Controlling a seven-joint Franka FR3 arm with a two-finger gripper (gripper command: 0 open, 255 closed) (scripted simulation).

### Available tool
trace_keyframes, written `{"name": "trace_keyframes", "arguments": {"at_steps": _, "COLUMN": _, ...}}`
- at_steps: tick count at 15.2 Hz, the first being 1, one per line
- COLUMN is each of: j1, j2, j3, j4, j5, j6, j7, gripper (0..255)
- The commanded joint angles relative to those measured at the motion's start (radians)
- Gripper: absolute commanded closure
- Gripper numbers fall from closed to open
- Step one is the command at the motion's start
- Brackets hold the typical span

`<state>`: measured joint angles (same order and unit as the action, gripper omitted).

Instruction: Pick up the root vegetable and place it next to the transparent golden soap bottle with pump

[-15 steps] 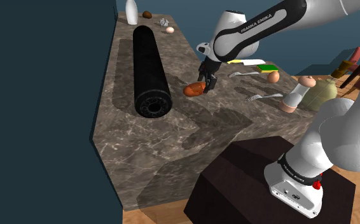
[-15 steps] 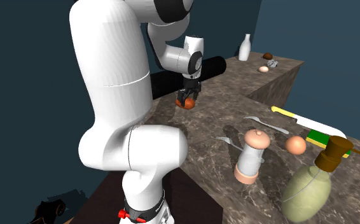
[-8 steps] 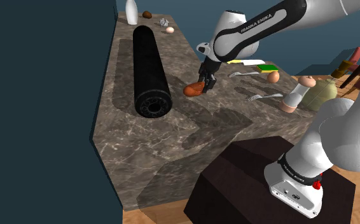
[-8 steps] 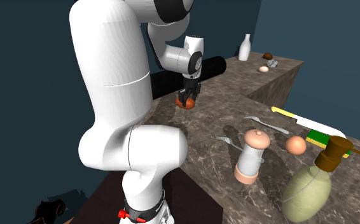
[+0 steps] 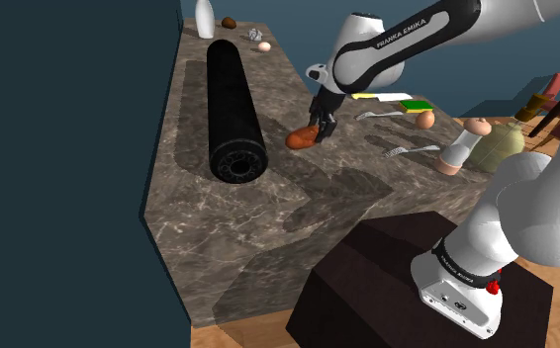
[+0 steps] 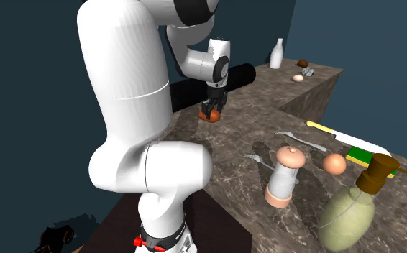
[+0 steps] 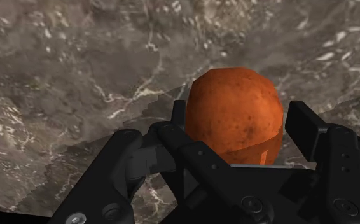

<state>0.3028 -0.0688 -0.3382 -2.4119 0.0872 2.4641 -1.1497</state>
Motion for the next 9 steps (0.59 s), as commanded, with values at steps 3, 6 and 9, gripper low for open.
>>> {"name": "trace_keyframes", "arguments": {"at_steps": 3, "j1": -0.003, "j2": -0.036, "j3": 0.003, "j4": 0.019, "j5": -0.023, "j6": -0.052, "j7": 0.019, "gripper": 255}}
{"name": "trace_keyframes", "arguments": {"at_steps": 6, "j1": -0.005, "j2": -0.061, "j3": 0.005, "j4": 0.037, "j5": -0.037, "j6": -0.094, "j7": 0.032, "gripper": 255}}
{"name": "trace_keyframes", "arguments": {"at_steps": 9, "j1": -0.007, "j2": -0.085, "j3": 0.009, "j4": 0.057, "j5": -0.049, "j6": -0.136, "j7": 0.043, "gripper": 255}}
